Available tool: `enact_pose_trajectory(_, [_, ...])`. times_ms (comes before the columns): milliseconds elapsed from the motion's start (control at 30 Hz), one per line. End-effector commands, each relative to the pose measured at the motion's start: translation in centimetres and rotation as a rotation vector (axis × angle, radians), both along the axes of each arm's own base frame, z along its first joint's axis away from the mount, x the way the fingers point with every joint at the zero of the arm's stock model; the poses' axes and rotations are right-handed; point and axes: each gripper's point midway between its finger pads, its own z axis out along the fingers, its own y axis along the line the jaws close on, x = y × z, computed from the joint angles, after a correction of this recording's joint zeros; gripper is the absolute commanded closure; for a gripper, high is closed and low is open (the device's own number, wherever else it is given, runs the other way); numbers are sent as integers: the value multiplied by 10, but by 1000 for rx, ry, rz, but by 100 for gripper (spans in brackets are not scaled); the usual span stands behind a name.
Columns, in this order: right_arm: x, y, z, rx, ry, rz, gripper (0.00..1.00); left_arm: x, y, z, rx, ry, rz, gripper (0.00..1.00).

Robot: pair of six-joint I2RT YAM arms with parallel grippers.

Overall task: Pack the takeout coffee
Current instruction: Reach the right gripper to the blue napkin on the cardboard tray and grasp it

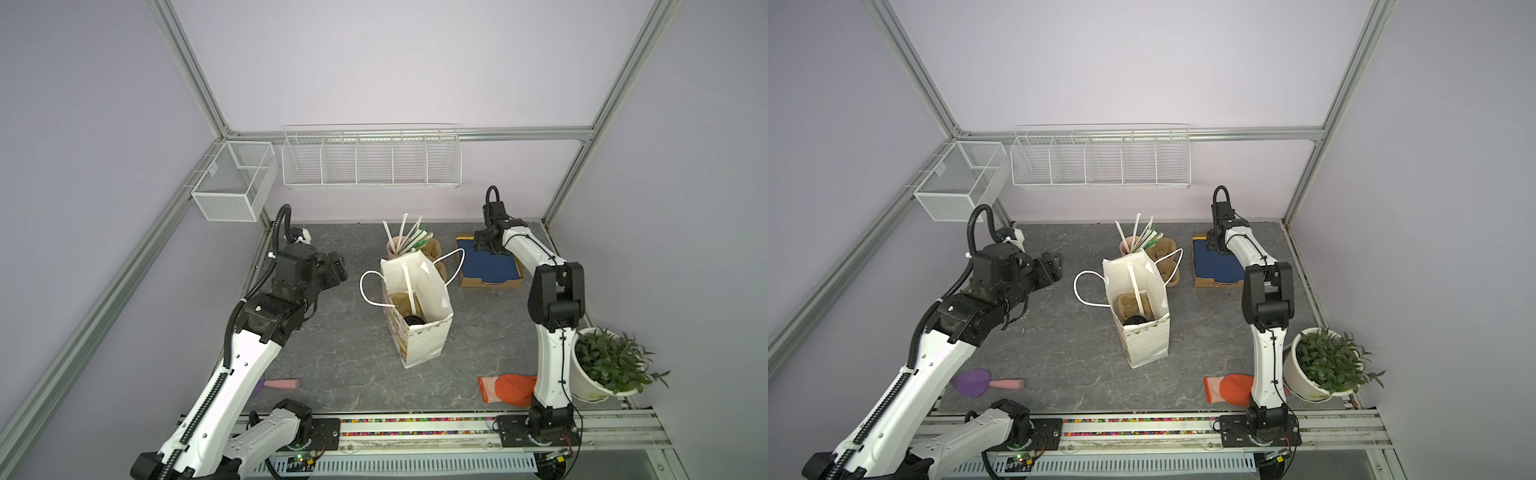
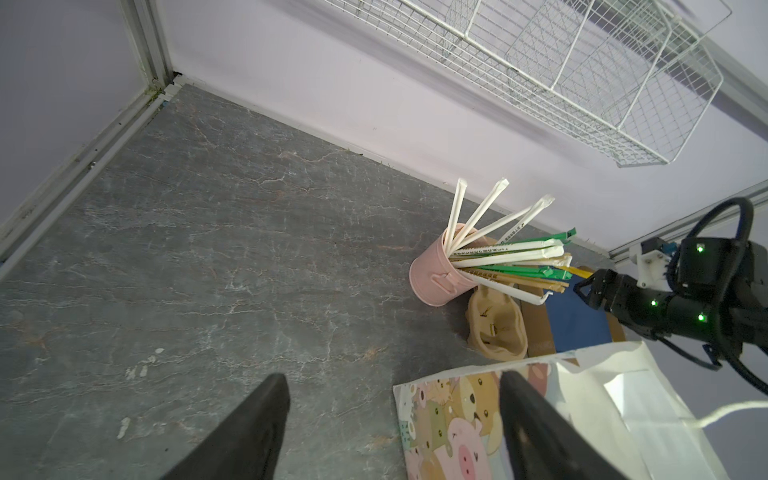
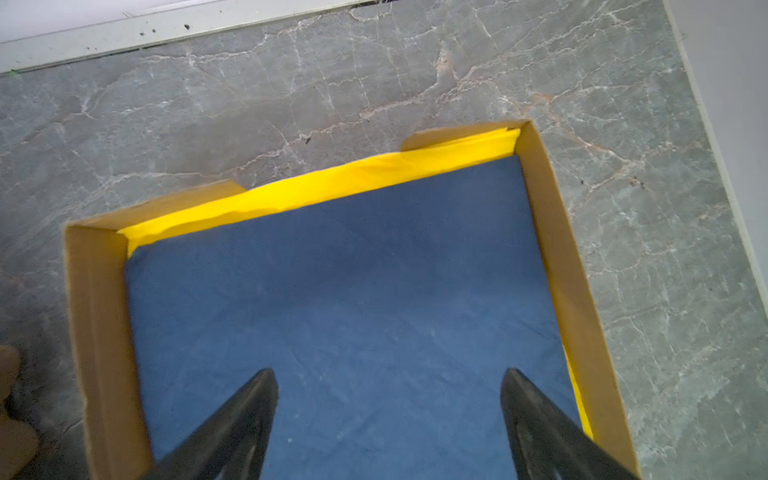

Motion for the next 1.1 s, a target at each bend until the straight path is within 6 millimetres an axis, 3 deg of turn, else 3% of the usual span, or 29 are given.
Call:
enact_pose_trajectory(0, [-9, -3, -16, -19, 85, 17, 16, -11, 15, -1, 102, -6, 14, 16])
enact_pose_trajectory(333, [-8, -3, -40, -27, 147, 34, 24, -8, 26, -22, 162, -8, 53, 13])
enact_pose_trajectory(600, [-11, 4, -55, 70, 172, 39, 52, -8, 30, -28, 145, -1, 56, 13])
enact_pose_trajectory(833, [-15, 4, -47, 130, 150, 36, 70, -8, 33, -29, 121, 0, 56, 13])
enact_pose_trajectory(1067, [-15, 2, 1, 146, 45, 30, 84, -7, 33, -29, 107, 0, 51, 13])
